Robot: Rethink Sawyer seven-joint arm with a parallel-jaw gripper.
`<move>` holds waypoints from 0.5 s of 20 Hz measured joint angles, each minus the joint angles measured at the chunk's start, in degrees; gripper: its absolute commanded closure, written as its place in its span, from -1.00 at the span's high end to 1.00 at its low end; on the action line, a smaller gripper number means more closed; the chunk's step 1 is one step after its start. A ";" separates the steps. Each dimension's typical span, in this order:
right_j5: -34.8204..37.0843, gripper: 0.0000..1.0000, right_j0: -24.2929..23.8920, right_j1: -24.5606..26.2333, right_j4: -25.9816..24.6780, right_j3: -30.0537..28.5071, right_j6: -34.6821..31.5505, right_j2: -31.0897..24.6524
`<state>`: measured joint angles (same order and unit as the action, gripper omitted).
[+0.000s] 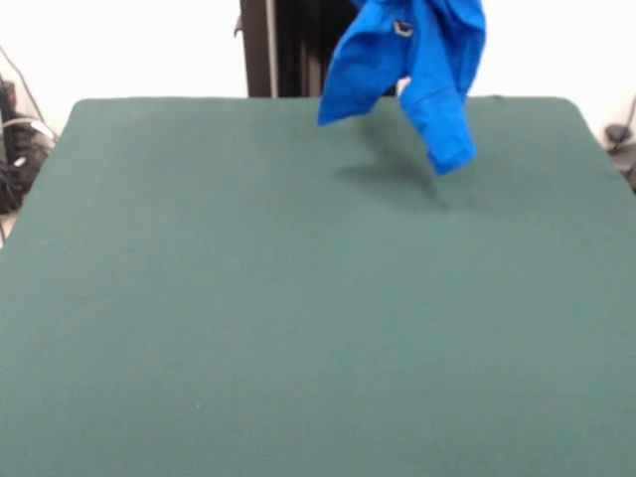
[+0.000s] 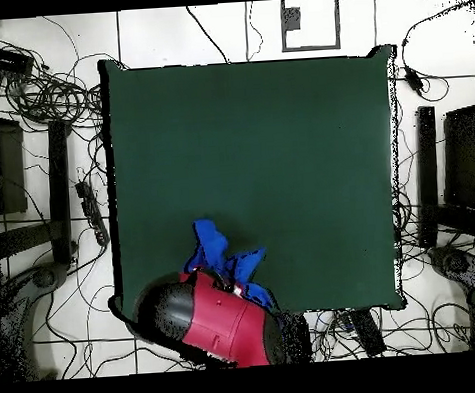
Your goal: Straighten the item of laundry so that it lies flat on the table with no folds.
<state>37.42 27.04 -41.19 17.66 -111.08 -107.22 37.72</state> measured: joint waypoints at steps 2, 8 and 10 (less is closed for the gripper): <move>-0.31 -1.00 -0.32 0.08 -0.19 0.28 0.00 0.29; -7.05 1.00 -0.86 3.20 -9.48 6.55 0.00 4.27; -8.88 1.00 -0.88 3.61 -11.67 7.83 0.00 4.80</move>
<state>28.54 26.16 -37.58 5.99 -103.25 -107.22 42.52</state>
